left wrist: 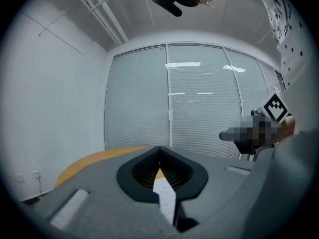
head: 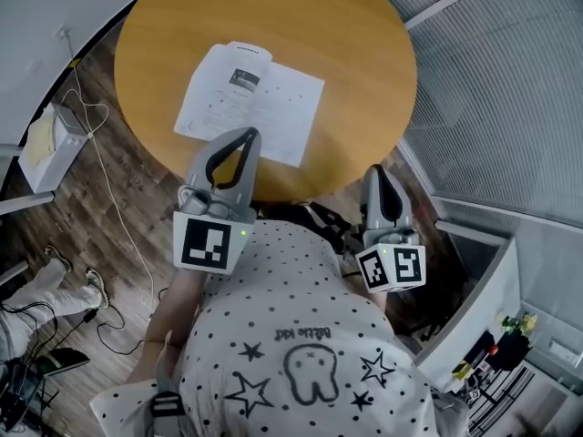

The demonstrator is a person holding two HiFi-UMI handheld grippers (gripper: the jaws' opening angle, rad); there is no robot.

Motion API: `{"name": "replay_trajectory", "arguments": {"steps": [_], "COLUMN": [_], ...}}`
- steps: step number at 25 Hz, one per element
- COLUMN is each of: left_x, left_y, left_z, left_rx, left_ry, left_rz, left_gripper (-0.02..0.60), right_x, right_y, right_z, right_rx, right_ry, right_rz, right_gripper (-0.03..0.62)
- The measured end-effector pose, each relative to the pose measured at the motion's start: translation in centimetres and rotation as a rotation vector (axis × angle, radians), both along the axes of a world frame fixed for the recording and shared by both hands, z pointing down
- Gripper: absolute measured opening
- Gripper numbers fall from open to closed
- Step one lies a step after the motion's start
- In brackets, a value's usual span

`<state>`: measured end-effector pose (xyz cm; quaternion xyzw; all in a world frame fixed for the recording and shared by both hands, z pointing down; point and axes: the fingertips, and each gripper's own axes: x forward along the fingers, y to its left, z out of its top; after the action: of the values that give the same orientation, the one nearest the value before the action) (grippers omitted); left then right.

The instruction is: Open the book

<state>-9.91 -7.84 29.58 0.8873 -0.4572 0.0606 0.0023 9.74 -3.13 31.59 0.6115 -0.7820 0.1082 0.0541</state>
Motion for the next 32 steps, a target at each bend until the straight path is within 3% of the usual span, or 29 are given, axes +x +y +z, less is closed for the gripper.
{"name": "replay_trajectory", "arguments": {"steps": [32], "left_x": [0.6], "left_y": [0.0], "left_z": [1.1], "left_rx": [-0.053], "left_ry": [0.026], "left_rz": [0.003], "left_gripper": [0.011], "right_x": [2.1], "right_y": [1.0], "right_z": [1.0], "right_rx": [-0.028], "right_ry": [-0.002], "right_rz": [0.052], "right_gripper": [0.005]}}
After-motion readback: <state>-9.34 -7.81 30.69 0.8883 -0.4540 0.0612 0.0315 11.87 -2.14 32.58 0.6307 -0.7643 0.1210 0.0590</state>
